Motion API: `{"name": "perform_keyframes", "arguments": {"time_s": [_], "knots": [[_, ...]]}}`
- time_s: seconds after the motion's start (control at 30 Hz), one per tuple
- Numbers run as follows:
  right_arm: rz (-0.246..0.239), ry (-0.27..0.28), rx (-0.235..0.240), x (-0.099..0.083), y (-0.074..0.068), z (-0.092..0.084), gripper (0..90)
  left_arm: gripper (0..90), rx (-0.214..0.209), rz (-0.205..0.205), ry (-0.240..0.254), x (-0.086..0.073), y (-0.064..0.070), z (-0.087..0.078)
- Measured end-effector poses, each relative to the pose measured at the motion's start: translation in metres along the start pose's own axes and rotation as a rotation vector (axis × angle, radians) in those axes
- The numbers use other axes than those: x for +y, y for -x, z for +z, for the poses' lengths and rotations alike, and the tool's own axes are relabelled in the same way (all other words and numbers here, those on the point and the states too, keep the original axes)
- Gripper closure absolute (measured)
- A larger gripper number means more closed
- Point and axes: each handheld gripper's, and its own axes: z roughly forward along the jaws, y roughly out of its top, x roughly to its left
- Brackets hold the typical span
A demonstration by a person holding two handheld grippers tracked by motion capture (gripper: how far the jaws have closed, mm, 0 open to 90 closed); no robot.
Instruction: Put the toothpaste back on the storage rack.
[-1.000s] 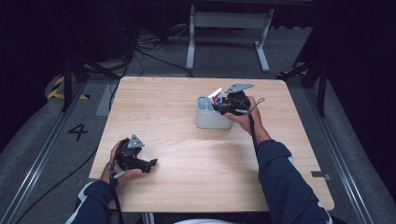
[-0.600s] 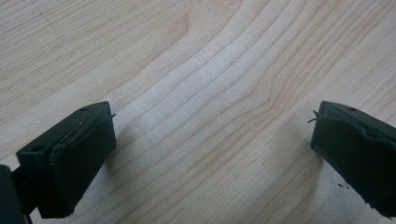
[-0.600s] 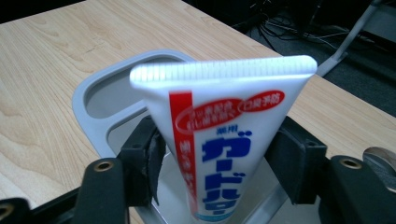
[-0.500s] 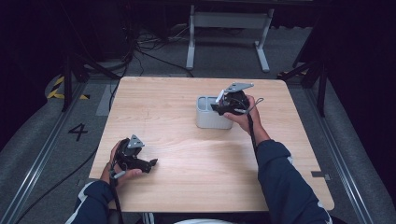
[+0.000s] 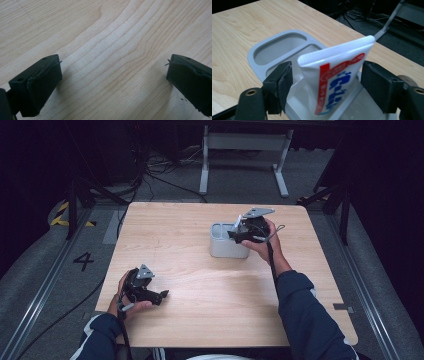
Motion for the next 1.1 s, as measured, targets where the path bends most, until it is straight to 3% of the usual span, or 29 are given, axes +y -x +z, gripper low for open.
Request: {"name": "perform_keyframes", "arguments": {"time_s": [0.3,0.43,1.1], "knots": [[-0.003,-0.033,-0.009,0.001,0.001,-0.010,25.9,0.3,0.000,0.000,0.000,0.000,0.000,0.000],[-0.001,-0.023,-0.005,0.001,0.000,-0.016,26.1,0.3,0.000,0.000,0.000,0.000,0.000,0.000],[-0.068,-0.048,-0.008,-0.002,-0.008,-0.039,27.4,0.3,0.000,0.000,0.000,0.000,0.000,0.000]]}}
